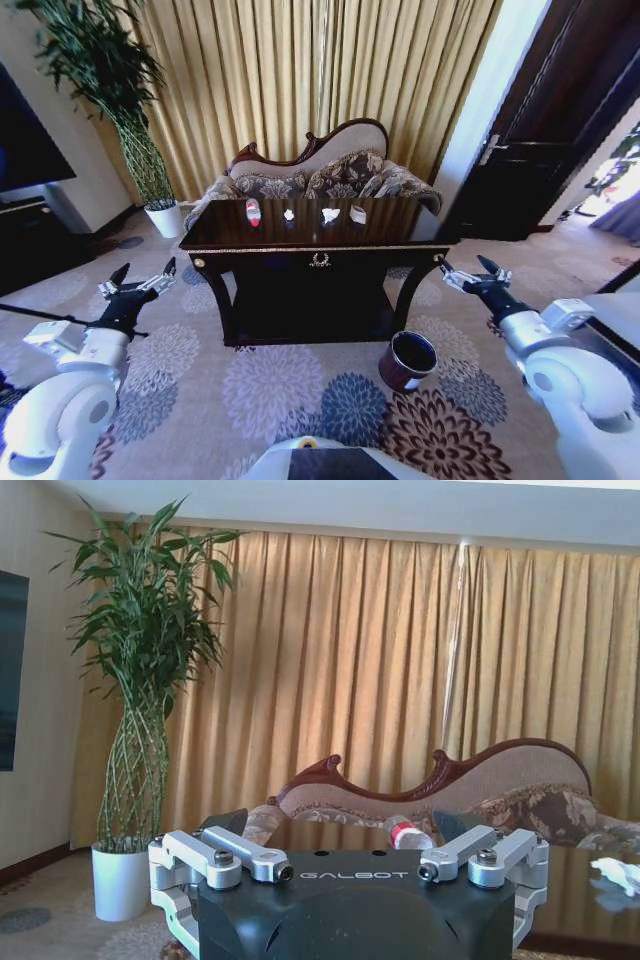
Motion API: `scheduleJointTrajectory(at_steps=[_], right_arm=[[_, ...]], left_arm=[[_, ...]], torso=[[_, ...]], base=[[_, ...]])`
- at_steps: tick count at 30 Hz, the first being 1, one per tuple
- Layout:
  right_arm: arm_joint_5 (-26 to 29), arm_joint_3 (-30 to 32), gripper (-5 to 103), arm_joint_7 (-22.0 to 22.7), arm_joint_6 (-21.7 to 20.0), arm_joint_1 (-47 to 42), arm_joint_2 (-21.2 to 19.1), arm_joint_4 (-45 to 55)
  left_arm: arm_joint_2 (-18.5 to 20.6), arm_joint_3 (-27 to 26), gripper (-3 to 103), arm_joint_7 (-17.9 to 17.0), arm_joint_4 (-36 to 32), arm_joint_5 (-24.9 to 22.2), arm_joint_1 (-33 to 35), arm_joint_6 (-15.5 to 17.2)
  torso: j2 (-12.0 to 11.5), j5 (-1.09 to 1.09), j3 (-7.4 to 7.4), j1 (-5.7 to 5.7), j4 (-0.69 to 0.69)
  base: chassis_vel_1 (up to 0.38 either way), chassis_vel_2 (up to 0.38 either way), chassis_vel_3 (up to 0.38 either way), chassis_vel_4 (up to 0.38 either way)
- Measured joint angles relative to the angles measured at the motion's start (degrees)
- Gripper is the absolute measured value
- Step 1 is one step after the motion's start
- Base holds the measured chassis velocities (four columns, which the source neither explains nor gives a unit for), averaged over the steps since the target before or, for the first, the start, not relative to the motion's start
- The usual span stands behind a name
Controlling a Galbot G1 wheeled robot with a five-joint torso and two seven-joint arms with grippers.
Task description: Move to the front of the table and place the trash on the table into the trash bin.
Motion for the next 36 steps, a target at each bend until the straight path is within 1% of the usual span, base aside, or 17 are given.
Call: scheduleJointTrajectory(at_steps=[5,9,16,20,36], right_arm=[[0.0,-0.17,100,-0.01,-0.02,0.08,-0.13,-0.01],[-0.01,-0.29,100,-0.01,-0.04,0.16,-0.21,-0.03],[-0.09,-0.81,100,-0.01,-0.07,0.39,-0.22,0.0],[-0.1,-0.91,100,-0.01,-0.08,0.51,-0.25,-0.01],[-0.14,-1.2,100,0.0,-0.15,0.95,-0.27,-0.21]], left_arm=[[-0.02,0.14,100,0.03,0.06,0.0,-0.07,0.0],[-0.03,0.18,100,0.07,0.16,0.0,-0.09,-0.02],[0.03,0.4,100,0.1,0.29,0.02,-0.29,-0.03],[0.04,0.53,100,0.11,0.39,0.03,-0.42,-0.03],[-0.04,0.29,100,0.26,0.55,0.07,-0.27,-0.03]], torso=[[0.0,0.01,0.0,0.0,0.01],[0.0,0.02,0.0,0.0,-0.02],[-0.01,0.0,0.0,0.01,0.01],[0.0,0.0,0.0,0.01,0.0],[0.0,0.01,-0.01,-0.01,0.0]], base=[[-0.143,0.16,0.155,-0.141],[-0.173,0.13,0.148,-0.146],[-0.132,0.141,0.144,-0.148],[-0.094,0.107,0.099,-0.129],[-0.023,0.018,0.021,-0.015]])
